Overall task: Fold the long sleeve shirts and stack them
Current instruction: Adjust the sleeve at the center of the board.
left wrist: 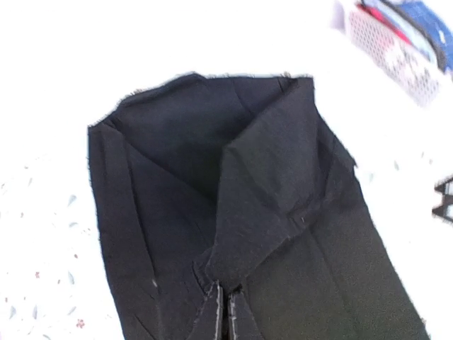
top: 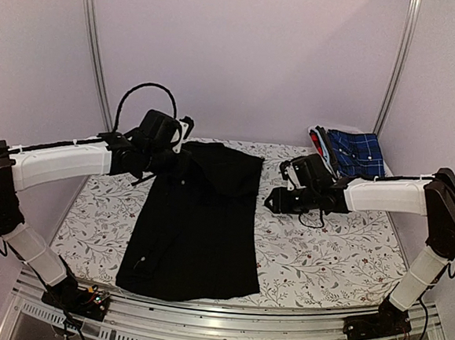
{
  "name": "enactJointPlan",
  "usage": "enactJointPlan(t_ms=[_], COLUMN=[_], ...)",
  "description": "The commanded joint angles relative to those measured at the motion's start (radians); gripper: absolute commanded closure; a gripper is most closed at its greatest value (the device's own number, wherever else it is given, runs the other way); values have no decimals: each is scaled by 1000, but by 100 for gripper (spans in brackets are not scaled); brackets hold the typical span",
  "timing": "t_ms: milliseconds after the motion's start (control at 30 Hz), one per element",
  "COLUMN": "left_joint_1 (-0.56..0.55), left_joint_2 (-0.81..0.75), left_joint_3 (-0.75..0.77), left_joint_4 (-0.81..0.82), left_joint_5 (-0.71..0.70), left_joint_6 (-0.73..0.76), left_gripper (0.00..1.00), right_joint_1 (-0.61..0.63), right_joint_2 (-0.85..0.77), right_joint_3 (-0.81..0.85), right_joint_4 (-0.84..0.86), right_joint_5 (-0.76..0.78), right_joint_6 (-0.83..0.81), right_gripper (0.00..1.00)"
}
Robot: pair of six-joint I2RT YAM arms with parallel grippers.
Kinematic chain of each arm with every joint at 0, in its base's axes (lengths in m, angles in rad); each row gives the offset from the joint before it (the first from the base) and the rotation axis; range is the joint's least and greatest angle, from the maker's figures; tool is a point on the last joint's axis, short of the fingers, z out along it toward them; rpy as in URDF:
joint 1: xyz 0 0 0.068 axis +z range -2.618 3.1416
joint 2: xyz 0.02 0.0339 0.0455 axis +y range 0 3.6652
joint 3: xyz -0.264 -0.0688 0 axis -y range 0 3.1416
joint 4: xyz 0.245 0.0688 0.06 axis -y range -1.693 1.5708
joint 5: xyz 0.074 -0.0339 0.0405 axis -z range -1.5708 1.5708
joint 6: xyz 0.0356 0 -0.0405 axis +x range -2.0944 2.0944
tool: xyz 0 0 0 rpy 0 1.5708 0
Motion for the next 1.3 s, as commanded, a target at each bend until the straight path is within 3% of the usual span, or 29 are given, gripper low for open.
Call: enactJointPlan(t_ms=[0, 67, 100, 133, 267, 500, 600, 867, 1267], left_joint_1=[-104, -139, -151, -162, -159, -95, -71, 51, 216], left_joint_2=[54, 91, 102, 106, 48, -69, -115, -273, -415], left_joint_3=[-93, -119, -132, -141, -171, -256, -317, -464, -554], left_joint_4=[-37, -82, -94, -100, -66, -29, -8, 33, 48], left_joint_5=[-64, -60, -48, -39, 64, 193, 213, 279, 414], left_joint_6=[86, 50, 30, 5, -154, -542, -618, -697, -632], left_gripper=[96, 78, 60, 51, 40, 47, 46, 45, 45], right_joint_1=[-6, -6, -6, -6, -6, -5, 3, 184, 355], right_joint_2=[22, 30, 32, 32, 35, 43, 43, 191, 447], right_joint_3=[33, 37, 39, 40, 51, 75, 101, 351, 642], right_joint_4=[-20, -26, -27, -29, -38, -58, -63, -111, -169], right_joint_5=[12, 8, 6, 5, 4, 2, -21, -66, 9], right_joint_6=[2, -2, -3, -3, -11, -33, -52, 31, 207], right_gripper=[50, 50, 50, 50, 50, 50, 48, 39, 23])
